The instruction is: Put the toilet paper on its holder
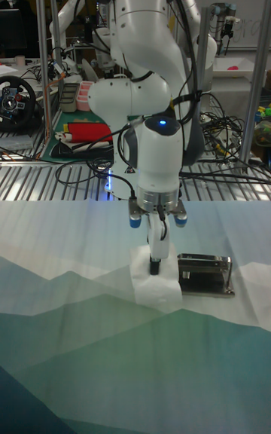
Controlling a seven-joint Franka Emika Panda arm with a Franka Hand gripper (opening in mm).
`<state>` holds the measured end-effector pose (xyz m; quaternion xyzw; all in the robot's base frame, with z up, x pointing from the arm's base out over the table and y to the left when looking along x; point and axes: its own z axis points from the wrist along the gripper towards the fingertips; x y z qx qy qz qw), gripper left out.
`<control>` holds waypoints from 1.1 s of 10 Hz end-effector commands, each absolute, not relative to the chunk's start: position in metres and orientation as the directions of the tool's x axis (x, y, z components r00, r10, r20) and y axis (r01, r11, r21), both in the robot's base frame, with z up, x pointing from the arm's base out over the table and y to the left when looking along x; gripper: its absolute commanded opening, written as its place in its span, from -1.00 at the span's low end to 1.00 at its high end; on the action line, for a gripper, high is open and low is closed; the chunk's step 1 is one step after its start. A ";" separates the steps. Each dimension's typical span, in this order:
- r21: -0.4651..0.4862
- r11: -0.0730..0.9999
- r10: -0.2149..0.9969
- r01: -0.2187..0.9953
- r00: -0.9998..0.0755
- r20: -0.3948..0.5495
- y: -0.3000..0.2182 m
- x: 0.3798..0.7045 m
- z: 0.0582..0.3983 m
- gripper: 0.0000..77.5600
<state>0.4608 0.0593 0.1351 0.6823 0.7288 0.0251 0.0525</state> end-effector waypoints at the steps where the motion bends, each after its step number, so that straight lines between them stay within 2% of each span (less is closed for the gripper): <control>1: 0.183 0.039 0.999 0.982 -0.033 -0.035 0.063 0.456 0.142 -0.97; 5: 0.217 -0.065 0.998 0.974 0.064 0.010 0.071 0.455 0.145 -0.97; 11: 0.229 -0.057 0.998 0.972 0.060 -0.008 0.071 0.459 0.132 -0.97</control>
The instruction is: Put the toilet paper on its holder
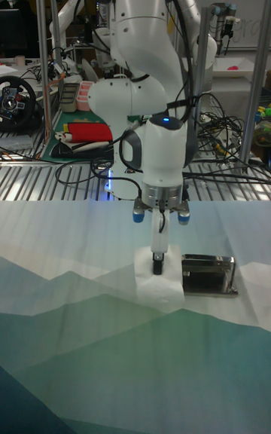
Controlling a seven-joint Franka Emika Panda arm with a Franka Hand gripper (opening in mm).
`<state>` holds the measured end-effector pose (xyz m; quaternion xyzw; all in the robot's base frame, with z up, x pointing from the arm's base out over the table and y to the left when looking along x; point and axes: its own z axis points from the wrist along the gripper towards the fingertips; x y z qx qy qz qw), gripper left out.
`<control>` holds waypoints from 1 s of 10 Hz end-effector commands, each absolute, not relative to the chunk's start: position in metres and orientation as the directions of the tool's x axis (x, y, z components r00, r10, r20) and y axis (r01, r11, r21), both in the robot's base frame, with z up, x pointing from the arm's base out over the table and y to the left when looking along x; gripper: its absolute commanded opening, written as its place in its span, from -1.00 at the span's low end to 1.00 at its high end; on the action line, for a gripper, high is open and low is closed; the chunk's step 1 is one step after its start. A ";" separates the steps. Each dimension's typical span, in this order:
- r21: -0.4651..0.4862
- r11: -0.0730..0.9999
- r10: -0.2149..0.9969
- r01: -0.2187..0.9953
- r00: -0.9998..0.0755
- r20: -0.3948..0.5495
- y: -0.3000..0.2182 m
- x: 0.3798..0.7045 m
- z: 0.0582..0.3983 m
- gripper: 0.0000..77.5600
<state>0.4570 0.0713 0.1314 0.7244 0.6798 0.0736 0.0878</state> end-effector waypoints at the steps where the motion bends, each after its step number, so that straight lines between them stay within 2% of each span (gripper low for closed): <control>1: 0.229 -0.054 0.998 0.972 0.058 -0.010 0.072 0.459 0.131 -0.97; 10: 0.223 -0.051 0.998 0.974 0.054 -0.010 0.082 0.456 0.130 -0.97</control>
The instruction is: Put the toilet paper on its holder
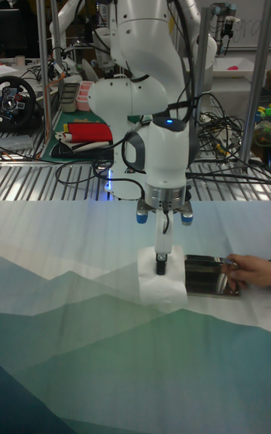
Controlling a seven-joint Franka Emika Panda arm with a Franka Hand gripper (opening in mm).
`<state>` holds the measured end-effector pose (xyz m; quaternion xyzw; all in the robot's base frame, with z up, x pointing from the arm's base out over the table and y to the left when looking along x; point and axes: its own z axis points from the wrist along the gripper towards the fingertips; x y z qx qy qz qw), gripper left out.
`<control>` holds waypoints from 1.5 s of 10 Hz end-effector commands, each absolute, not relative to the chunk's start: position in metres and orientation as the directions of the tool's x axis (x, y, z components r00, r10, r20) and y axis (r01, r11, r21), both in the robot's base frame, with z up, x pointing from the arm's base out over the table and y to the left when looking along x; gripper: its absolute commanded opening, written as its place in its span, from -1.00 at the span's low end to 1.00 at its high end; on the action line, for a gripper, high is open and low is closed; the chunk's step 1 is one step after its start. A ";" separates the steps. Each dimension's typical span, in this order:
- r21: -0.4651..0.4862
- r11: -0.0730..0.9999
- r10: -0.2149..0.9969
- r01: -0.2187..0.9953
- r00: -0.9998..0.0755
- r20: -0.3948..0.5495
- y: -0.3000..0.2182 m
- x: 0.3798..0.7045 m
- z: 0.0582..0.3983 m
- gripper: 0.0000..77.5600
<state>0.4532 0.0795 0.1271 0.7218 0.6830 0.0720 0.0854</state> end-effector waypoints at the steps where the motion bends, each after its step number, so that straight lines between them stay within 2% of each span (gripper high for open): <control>1: 0.231 -0.066 0.998 0.971 0.068 0.002 0.081 0.460 0.131 -0.97; 6: 0.256 -0.120 0.993 0.959 0.114 0.037 0.081 0.461 0.132 -0.97; 15: 0.209 -0.109 0.994 0.972 0.107 0.021 0.095 0.451 0.132 -0.97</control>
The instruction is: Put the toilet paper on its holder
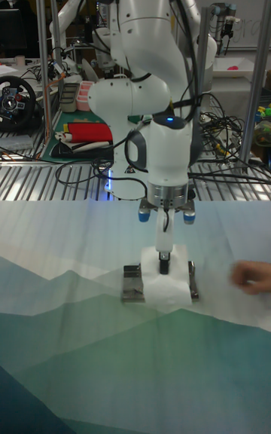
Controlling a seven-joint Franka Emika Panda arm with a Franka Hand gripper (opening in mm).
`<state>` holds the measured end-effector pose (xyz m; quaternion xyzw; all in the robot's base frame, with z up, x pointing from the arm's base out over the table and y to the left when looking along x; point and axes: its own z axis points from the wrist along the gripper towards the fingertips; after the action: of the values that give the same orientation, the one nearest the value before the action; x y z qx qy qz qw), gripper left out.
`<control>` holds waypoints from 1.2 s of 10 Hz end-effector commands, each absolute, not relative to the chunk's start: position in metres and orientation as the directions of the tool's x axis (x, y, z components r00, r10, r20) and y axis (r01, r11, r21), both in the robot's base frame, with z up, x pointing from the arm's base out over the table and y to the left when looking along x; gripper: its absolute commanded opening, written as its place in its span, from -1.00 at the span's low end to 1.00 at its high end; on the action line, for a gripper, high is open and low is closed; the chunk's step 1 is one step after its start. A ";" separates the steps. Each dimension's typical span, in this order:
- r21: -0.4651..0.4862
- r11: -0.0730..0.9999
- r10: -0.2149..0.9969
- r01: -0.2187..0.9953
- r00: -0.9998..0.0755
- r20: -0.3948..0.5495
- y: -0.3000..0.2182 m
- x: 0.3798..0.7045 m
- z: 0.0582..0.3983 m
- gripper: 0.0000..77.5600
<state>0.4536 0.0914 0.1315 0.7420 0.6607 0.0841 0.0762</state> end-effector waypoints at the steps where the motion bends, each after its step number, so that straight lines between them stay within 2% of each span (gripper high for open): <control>1: 0.194 -0.080 0.997 0.978 0.080 0.007 0.095 0.451 0.131 -0.97; 3: 0.147 0.025 1.000 0.989 -0.024 -0.014 0.095 0.451 0.131 -0.97; 4: 0.137 0.043 0.999 0.990 -0.042 -0.013 0.095 0.451 0.131 -0.97; 12: 0.067 0.045 0.998 0.997 -0.042 -0.050 0.095 0.454 0.132 -0.97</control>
<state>0.4520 0.0946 0.1297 0.6872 0.7249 0.0184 0.0434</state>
